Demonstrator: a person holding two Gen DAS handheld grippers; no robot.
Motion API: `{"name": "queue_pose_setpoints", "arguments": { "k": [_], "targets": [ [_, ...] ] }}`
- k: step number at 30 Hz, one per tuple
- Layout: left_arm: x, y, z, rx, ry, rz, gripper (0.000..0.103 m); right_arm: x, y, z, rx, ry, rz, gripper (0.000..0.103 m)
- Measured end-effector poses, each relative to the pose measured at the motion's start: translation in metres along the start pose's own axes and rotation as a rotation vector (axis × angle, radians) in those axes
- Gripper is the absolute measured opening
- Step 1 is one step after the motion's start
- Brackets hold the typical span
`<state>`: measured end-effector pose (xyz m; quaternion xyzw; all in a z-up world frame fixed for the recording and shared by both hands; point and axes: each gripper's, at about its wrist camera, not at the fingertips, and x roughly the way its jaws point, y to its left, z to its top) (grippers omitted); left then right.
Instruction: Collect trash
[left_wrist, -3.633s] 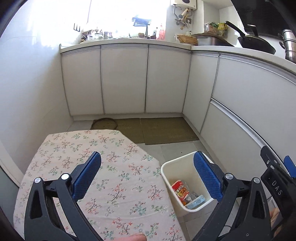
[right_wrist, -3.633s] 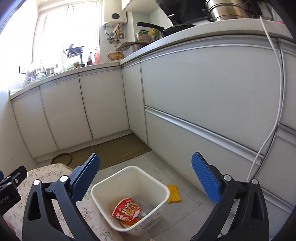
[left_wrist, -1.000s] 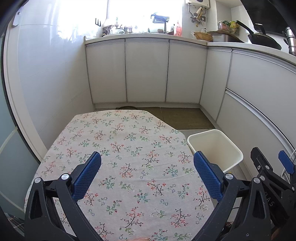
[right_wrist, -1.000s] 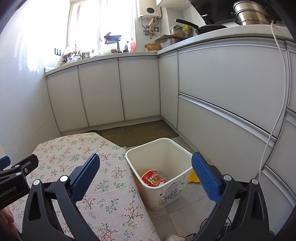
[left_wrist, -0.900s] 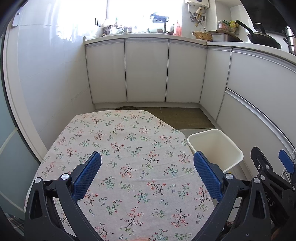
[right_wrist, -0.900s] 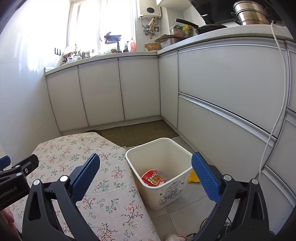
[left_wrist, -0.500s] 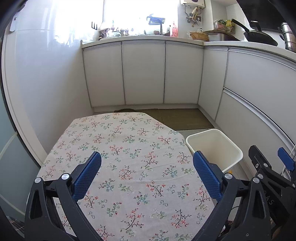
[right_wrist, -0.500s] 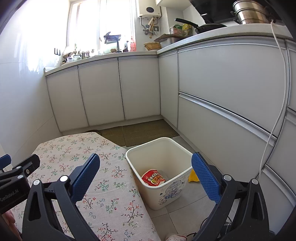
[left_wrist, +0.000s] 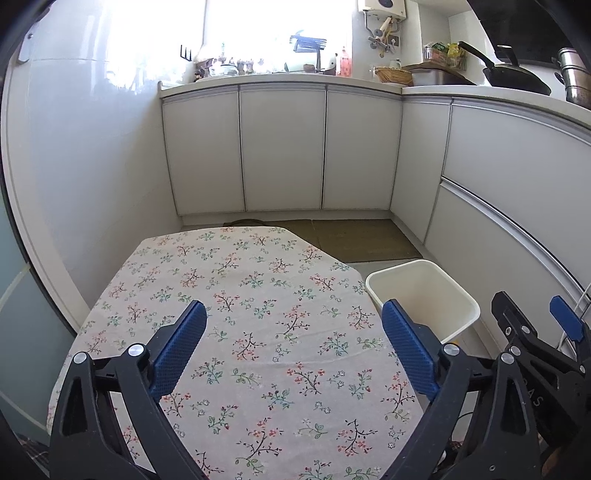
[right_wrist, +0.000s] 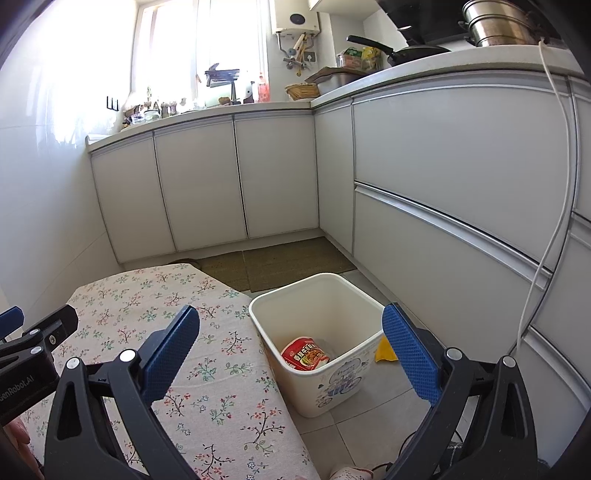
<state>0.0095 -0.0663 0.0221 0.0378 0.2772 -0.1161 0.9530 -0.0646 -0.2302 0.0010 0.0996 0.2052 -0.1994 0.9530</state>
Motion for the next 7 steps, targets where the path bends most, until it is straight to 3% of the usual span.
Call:
{"name": "queue_pose_setpoints", "arguments": {
  "k": [7],
  "targets": [
    [0.0074, 0.0021, -0.0010, -0.030, 0.048, 0.007, 0.096, 0.0001, -0.0006, 0.0005, 0.001, 0.003, 0.000, 0.096]
  ]
}}
